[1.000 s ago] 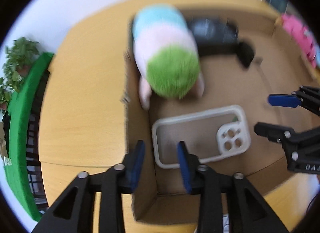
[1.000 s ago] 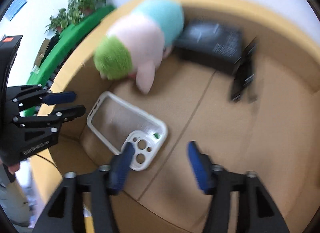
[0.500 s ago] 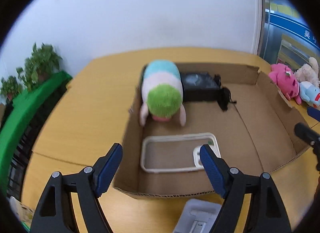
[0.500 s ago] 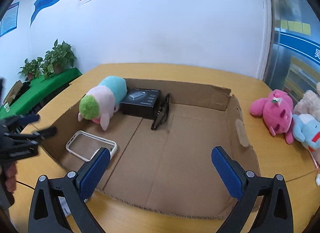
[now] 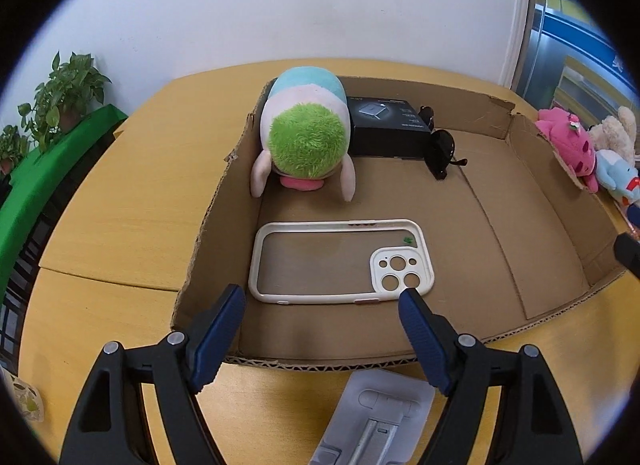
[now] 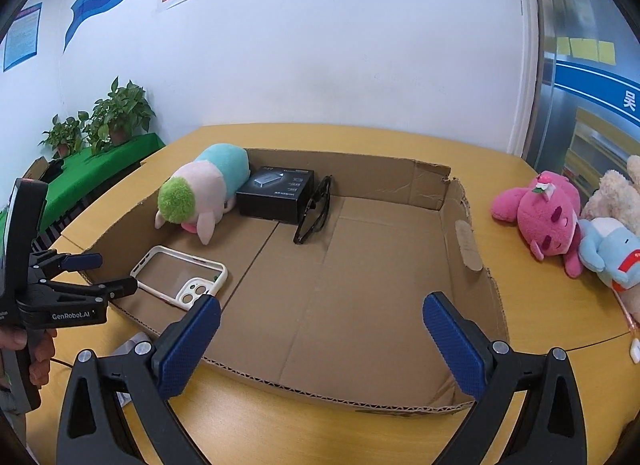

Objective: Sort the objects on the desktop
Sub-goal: 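Open both grippers to release the phone case in the box, withdraw, then move both grippers toward the white phone stand on the table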

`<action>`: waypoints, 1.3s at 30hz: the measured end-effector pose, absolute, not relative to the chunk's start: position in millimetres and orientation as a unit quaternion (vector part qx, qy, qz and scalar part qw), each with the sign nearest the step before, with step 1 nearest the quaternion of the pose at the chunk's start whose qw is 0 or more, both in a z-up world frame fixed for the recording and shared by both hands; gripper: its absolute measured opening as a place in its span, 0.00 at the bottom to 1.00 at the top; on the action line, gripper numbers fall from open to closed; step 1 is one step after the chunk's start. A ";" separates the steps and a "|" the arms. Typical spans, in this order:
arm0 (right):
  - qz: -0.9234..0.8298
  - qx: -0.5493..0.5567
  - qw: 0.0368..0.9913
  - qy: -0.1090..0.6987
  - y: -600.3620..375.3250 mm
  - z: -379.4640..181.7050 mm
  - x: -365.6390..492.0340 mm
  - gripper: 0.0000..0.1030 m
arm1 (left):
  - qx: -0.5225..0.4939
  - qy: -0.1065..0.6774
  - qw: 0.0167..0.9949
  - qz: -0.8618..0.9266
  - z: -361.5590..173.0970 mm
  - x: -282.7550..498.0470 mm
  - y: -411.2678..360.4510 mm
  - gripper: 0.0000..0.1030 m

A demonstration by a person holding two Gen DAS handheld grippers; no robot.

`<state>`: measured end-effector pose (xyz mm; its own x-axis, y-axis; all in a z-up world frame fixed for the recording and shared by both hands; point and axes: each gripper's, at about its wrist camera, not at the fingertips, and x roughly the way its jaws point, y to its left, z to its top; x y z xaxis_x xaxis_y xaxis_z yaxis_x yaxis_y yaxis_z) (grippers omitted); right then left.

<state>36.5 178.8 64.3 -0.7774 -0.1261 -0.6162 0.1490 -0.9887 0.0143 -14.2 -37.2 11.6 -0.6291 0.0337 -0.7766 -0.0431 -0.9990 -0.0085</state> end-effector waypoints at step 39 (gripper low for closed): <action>-0.878 0.366 0.300 0.074 95.3 21.6 75.5 1.00 | -0.533 0.017 0.054 0.844 -25.7 55.2 -54.2 0.76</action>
